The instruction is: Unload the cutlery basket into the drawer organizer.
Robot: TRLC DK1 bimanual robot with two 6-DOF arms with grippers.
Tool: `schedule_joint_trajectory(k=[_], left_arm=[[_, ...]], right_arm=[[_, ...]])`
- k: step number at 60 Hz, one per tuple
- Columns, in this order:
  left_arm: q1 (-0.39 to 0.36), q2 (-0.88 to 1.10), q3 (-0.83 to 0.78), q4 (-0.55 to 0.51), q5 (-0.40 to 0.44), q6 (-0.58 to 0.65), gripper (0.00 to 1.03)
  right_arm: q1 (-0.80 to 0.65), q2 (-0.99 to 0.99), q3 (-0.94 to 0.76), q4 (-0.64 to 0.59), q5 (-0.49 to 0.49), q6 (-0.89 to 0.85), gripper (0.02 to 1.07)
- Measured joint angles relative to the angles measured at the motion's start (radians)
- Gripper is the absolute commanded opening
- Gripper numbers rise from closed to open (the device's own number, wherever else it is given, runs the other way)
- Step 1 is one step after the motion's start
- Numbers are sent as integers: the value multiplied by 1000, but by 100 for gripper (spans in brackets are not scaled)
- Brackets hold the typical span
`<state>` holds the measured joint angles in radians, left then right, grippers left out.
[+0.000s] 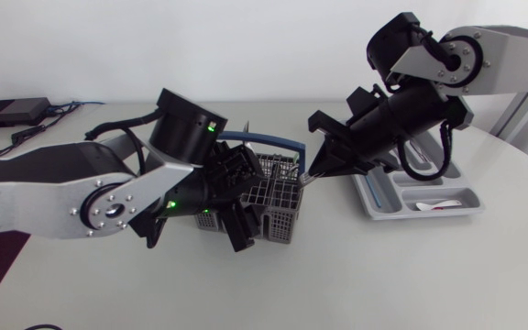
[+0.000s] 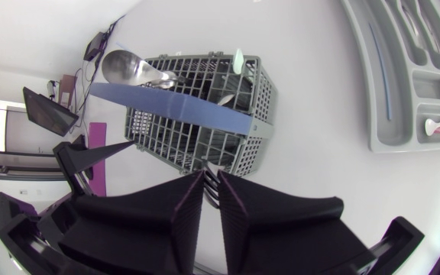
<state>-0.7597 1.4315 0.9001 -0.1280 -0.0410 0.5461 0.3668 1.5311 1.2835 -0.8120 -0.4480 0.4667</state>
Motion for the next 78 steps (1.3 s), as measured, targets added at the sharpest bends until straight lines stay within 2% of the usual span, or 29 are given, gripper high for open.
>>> schedule_joint_trajectory(k=[6,23,78], left_arm=[[-3,15,8,0,0,0,97],[-19,47,32,0,0,-1,97],[-35,185,98,11,0,-4,97]], right_arm=[[12,-16,0,-6,8,-20,8],[40,-56,3,-43,79,-102,8],[86,-190,73,-195,53,-372,8]])
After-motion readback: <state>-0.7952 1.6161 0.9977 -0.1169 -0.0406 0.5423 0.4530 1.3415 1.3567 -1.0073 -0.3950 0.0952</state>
